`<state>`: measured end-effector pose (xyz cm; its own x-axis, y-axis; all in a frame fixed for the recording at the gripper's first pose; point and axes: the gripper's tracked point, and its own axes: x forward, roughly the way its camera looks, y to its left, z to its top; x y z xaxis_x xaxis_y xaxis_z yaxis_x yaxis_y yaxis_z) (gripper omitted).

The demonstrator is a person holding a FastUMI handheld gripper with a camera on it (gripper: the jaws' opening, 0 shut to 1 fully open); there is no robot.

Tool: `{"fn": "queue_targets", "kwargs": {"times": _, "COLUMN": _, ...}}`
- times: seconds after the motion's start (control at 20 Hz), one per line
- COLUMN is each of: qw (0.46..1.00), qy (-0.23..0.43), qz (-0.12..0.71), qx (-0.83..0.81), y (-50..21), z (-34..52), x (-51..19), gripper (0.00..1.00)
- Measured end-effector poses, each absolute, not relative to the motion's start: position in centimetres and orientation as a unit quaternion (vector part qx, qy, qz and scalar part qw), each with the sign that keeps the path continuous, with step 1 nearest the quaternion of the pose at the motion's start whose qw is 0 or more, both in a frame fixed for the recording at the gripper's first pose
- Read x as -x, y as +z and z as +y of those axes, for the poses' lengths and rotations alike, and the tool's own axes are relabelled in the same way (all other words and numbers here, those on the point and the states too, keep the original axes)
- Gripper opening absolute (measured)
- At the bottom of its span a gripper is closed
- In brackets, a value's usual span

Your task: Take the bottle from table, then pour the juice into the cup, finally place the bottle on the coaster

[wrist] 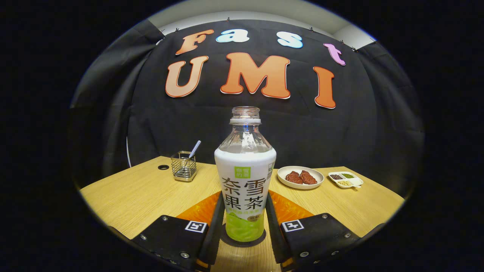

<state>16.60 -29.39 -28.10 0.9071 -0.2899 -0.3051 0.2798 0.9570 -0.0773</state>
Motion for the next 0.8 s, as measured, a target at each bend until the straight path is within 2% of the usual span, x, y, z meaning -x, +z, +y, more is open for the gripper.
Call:
{"fn": "queue_targets", "kwargs": {"times": 0.3, "qw": 0.973, "qy": -0.129, "qz": 0.189, "qx": 0.009, "y": -31.1, "z": -29.3, "x": -17.6, "gripper": 0.58}}
{"fn": "queue_targets", "kwargs": {"times": 0.55, "qw": 0.968, "qy": -0.145, "qz": 0.203, "qx": 0.012, "y": -31.8, "z": -29.7, "x": -17.3, "gripper": 0.67}}
{"fn": "queue_targets", "kwargs": {"times": 0.7, "qw": 0.969, "qy": -0.133, "qz": 0.207, "qx": 0.001, "y": -31.5, "z": -28.8, "x": -17.0, "gripper": 0.84}}
{"fn": "queue_targets", "kwargs": {"times": 0.8, "qw": 0.97, "qy": -0.137, "qz": 0.2, "qx": 0.008, "y": -30.5, "z": -29.0, "x": -16.3, "gripper": 0.9}}
